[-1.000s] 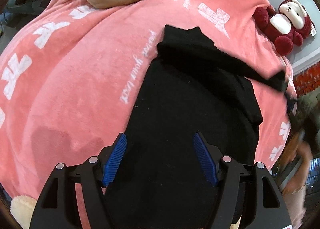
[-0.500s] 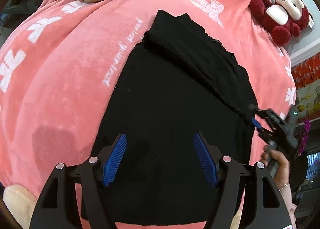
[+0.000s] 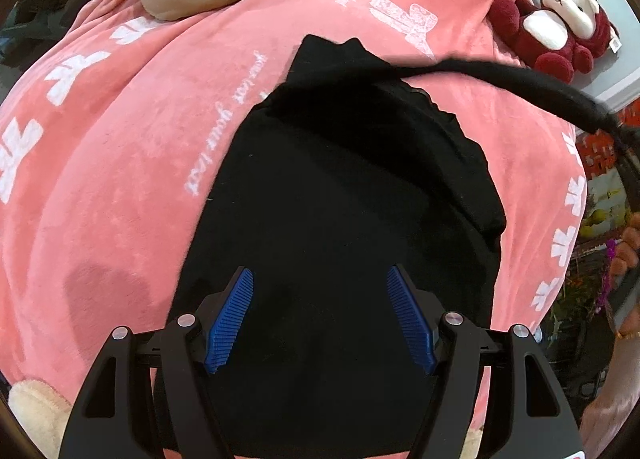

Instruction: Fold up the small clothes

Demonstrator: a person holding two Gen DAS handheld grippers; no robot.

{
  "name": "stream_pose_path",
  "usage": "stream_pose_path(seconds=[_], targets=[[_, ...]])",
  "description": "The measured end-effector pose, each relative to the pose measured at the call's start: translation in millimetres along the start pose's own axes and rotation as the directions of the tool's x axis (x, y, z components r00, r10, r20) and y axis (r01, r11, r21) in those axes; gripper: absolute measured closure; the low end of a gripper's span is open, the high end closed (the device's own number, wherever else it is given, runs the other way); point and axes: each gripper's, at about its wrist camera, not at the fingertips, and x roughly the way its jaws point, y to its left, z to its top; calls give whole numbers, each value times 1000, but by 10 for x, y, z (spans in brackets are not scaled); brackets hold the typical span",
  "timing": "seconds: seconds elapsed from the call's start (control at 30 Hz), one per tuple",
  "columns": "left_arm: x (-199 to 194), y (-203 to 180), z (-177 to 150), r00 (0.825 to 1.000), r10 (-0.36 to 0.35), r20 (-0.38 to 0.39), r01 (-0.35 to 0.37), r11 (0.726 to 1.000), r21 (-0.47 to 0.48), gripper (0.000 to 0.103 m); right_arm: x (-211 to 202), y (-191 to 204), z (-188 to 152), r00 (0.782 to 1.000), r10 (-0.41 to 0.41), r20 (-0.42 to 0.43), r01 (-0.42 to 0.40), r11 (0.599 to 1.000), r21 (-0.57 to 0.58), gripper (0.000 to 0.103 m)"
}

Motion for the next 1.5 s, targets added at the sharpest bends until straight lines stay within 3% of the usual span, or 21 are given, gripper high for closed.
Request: stream_pose_path(seconds=[0.07,0.2,0.4,0.47,0.5,0.6,0.63,0.67,0.73,0.83,0.87,0.9,0.97,1.0,1.03,1.1,1.17,1.27,1.37,1.43,1.5], targets=[[32,-27,4,1000,-3,-5,3,1000,2,36,347,-455,-320,988,-83,-130,92,994,61,101],[89,-89,16,1000,-3,-16,4,1000,12,36,938,-1106,-1103,918,-113,-380,200,959,199,101],[182,-91,193,1000,15,-8,-15,1000,28,36,769,-1038,-1031,949,-71,-308,152,957,248,91],[235,-90,294,1000,12,-1,-12,1000,26,36,778,-1001,-1013,947,-61,-317,139,963,231,67],[288,-92,385,1000,11,-2,-11,1000,23,35,802,-1009,-1006,946,-51,-319,131,963,234,66],[485,-45,662,999,-46,-20,45,998,-51,35,920,-1144,-1104,937,-6,-349,116,948,296,67],[578,-3,760,996,-78,-30,75,992,-104,35,938,-1179,-1136,934,-3,-356,118,946,301,76],[680,44,857,991,-126,-35,119,980,-160,35,944,-1142,-1139,933,-19,-359,130,949,288,96],[831,83,1000,988,-151,-41,138,964,-228,37,875,-1045,-1051,946,-12,-324,107,955,277,101],[937,127,1240,995,-101,5,99,966,-237,38,534,-875,-767,978,-13,-207,62,971,229,101],[972,121,1325,1000,-22,16,25,979,-203,38,518,-877,-750,978,-36,-208,80,975,209,101],[1014,115,1368,999,36,16,-33,984,-173,38,559,-920,-776,968,-83,-236,127,976,177,101],[1139,144,1433,983,184,-6,-183,975,-123,41,841,-1115,-990,911,-170,-376,231,965,123,100],[1182,161,1443,977,213,-15,-213,971,-110,41,955,-1203,-1104,876,-196,-441,270,956,113,100],[1223,182,1441,974,224,-25,-225,970,-95,41,957,-1219,-1133,874,-202,-443,280,953,118,98],[1212,155,1435,971,238,-15,-238,970,-53,41,710,-1115,-1040,922,-217,-319,275,950,147,96],[1207,127,1426,967,256,-12,-257,966,-15,41,547,-998,-953,950,-194,-246,239,956,170,96],[1229,144,1408,963,268,-5,-268,963,-11,36,586,-925,-967,957,-163,-242,207,964,169,96],[1238,108,1409,945,326,15,-326,945,18,35,905,-978,-1183,904,-196,-379,266,953,144,96],[1217,113,1411,938,346,24,-346,938,16,35,783,-772,-1129,938,-145,-316,202,967,157,96],[1093,190,1406,943,330,40,-329,944,-15,36,751,-487,-1088,956,-55,-289,107,980,167,95]])
